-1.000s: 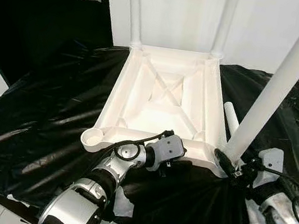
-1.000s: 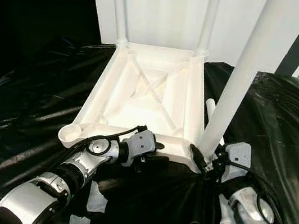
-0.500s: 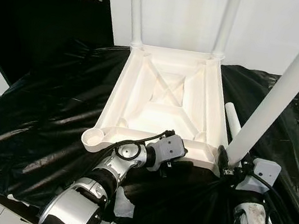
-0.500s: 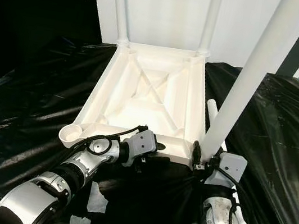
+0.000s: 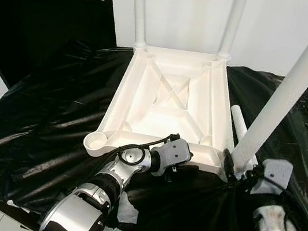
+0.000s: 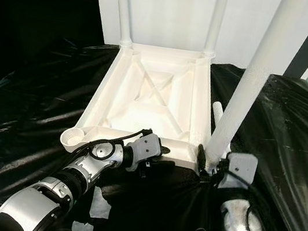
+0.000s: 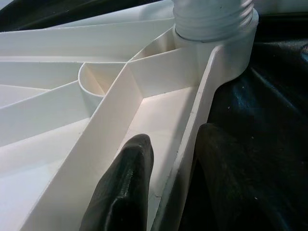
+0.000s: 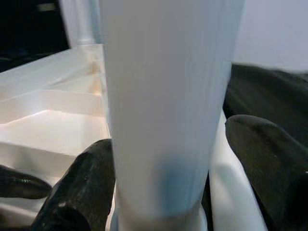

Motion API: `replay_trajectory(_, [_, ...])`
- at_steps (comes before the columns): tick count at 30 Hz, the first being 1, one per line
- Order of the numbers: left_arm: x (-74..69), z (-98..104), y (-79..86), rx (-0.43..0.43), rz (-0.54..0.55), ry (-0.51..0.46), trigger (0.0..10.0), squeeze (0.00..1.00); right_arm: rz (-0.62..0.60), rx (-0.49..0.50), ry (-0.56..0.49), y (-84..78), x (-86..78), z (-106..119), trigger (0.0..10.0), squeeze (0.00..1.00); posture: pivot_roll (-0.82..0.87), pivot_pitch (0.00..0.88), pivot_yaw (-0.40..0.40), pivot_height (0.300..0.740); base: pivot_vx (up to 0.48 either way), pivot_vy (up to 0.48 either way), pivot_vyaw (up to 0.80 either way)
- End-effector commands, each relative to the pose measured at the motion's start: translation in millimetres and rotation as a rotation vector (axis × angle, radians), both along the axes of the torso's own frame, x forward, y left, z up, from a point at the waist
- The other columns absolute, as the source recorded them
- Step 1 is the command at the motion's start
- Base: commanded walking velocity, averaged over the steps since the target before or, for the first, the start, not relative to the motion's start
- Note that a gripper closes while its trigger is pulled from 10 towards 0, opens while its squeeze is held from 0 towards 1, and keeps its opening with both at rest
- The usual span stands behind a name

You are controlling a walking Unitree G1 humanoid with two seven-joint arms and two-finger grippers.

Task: Building children table

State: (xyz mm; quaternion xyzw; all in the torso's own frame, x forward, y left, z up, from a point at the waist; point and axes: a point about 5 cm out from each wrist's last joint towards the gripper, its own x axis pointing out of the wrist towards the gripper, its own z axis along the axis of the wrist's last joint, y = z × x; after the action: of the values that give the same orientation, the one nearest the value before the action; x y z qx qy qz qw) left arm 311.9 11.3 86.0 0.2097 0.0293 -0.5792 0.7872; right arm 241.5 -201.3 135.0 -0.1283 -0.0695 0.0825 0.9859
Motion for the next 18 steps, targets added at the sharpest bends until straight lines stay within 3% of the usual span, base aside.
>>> replay_trajectory(1, [-4.3,-17,1.5,0.033,0.092,0.039,10.0,0.00,0.027,0.009,0.042,0.4,-0.3,-7,10.0,0.00,-0.14,0.000,0.037,0.740,0.000,0.000,0.00])
replay_trajectory(3, [-4.6,-17,0.7,0.032,0.089,0.039,10.0,0.00,0.125,-0.028,0.084,-1.0,0.6,-8,10.0,0.00,-0.14,0.000,0.037,0.740,0.000,0.000,0.00])
replay_trajectory(4, [-4.6,-17,0.5,0.032,0.089,0.039,10.0,0.00,0.157,-0.039,0.102,-0.9,0.4,-10,8.9,0.00,-0.13,0.000,0.037,0.740,0.000,0.000,0.00])
replay_trajectory(5, [-4.6,-17,0.5,0.032,0.089,0.039,10.0,0.00,0.157,-0.039,0.102,-0.9,0.4,-10,8.9,0.00,-0.13,0.000,0.037,0.740,0.000,0.000,0.00])
replay_trajectory(6, [-4.6,-17,0.5,0.031,0.088,0.038,10.0,0.00,0.183,-0.046,0.124,-0.5,-0.1,-11,0.0,0.00,-0.13,0.000,0.036,0.740,0.000,0.000,0.00])
replay_trajectory(13, [-4.1,-17,2.1,0.031,0.093,0.037,10.0,0.00,0.211,0.037,0.194,5.1,-5.4,-21,0.0,0.00,-0.13,0.000,0.036,0.740,0.000,0.000,0.00])
replay_trajectory(15, [-3.1,-16,3.5,0.032,0.097,0.035,10.0,0.00,0.142,0.110,0.185,8.4,-9.1,-24,0.0,0.00,-0.12,0.000,0.033,0.740,0.000,0.000,0.00])
replay_trajectory(18, [-2.6,-16,4.2,0.031,0.100,0.035,10.0,0.00,0.123,0.124,0.178,10.7,-10.9,-24,0.0,0.00,-0.12,0.000,0.034,0.740,0.000,0.000,0.00])
